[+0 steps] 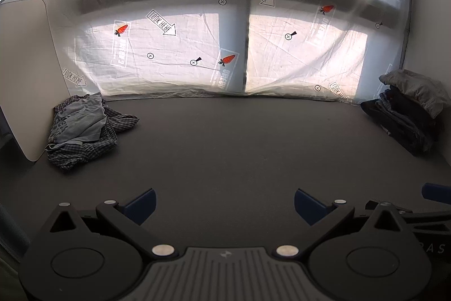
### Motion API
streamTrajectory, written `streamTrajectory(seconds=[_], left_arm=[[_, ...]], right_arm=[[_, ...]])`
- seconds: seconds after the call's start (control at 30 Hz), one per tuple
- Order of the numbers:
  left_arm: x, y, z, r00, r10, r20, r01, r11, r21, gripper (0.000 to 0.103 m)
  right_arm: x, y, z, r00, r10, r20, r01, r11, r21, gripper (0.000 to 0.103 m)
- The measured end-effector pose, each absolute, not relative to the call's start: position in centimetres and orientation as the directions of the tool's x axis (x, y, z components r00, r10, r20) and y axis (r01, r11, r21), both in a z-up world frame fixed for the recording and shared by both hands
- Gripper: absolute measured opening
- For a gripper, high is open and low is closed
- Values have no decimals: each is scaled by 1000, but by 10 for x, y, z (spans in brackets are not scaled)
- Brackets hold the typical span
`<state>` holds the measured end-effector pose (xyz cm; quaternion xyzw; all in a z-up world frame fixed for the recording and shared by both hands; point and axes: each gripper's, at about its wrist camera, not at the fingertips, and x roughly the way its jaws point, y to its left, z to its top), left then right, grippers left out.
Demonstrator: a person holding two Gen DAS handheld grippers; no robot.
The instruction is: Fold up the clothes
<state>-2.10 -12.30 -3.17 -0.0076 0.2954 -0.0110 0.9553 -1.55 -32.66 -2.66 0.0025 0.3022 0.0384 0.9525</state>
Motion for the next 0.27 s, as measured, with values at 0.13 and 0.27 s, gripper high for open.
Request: streamTrajectory(seconds=[0.13, 0.27], left_arm=[[-20, -126, -32, 825, -20, -564, 12, 1000, -18, 103], [-21, -130, -31, 825, -14, -564, 14, 1000, -5, 103]], right_arm=[[-14, -329, -27, 813, 76, -578, -72, 997, 30, 103], [-14, -330, -27, 812, 85, -578, -79, 996, 37, 103]])
